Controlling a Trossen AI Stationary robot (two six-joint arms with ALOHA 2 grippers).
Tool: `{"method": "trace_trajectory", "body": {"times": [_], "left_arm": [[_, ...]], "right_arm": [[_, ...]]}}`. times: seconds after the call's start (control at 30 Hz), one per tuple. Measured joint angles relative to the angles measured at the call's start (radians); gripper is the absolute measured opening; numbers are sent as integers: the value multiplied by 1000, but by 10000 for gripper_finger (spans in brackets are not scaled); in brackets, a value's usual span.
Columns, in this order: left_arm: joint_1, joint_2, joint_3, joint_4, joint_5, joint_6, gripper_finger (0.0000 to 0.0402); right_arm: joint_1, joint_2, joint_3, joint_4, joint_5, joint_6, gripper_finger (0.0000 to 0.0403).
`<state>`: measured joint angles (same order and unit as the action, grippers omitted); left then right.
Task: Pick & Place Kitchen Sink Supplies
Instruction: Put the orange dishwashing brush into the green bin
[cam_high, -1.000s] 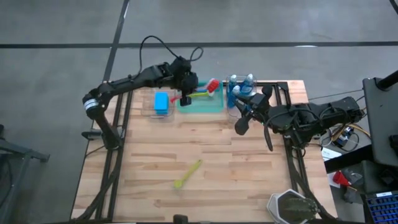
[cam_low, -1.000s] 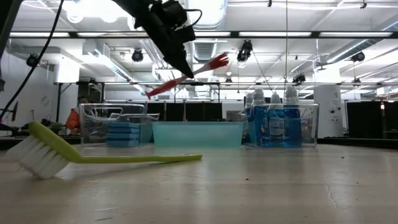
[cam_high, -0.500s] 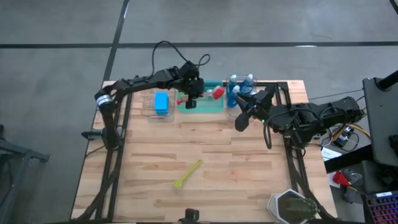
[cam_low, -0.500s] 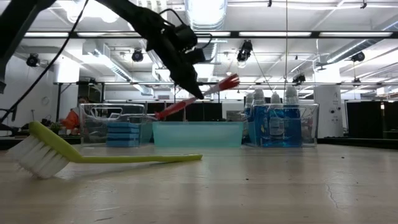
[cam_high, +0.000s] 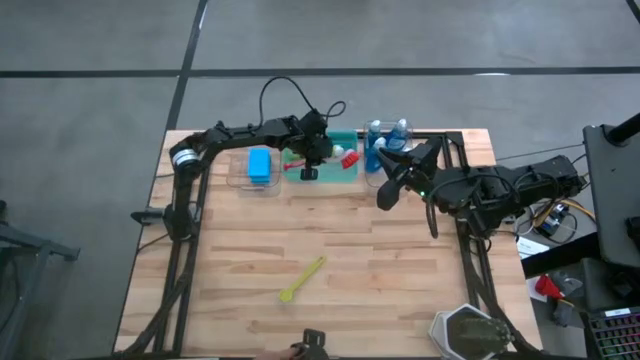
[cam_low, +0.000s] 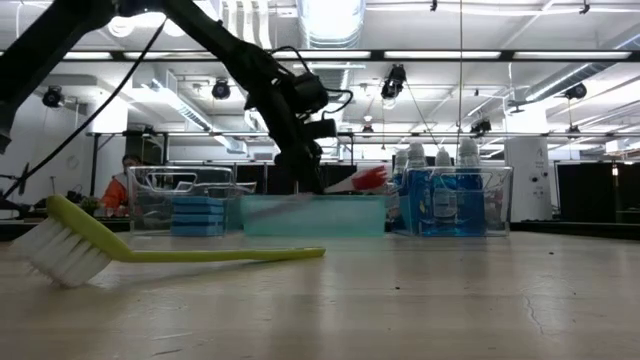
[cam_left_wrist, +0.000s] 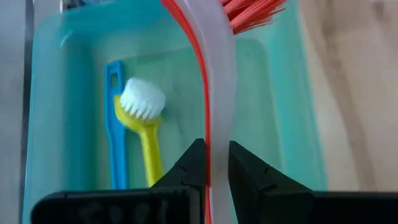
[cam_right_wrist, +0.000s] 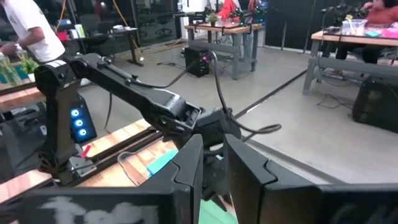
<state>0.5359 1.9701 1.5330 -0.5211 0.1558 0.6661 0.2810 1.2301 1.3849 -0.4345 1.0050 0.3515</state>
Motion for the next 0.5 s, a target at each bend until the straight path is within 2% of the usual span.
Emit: {"method": "trace_trajectory", "body": {"times": [0.27, 0.5], "left_arm": [[1, 45, 0, -1, -28, 1, 36], [1, 85, 2, 3, -22, -13, 53]], "right_arm": [[-9, 0, 0, 4, 0, -20, 57], [-16, 0, 0, 4, 0, -23, 61]]}}
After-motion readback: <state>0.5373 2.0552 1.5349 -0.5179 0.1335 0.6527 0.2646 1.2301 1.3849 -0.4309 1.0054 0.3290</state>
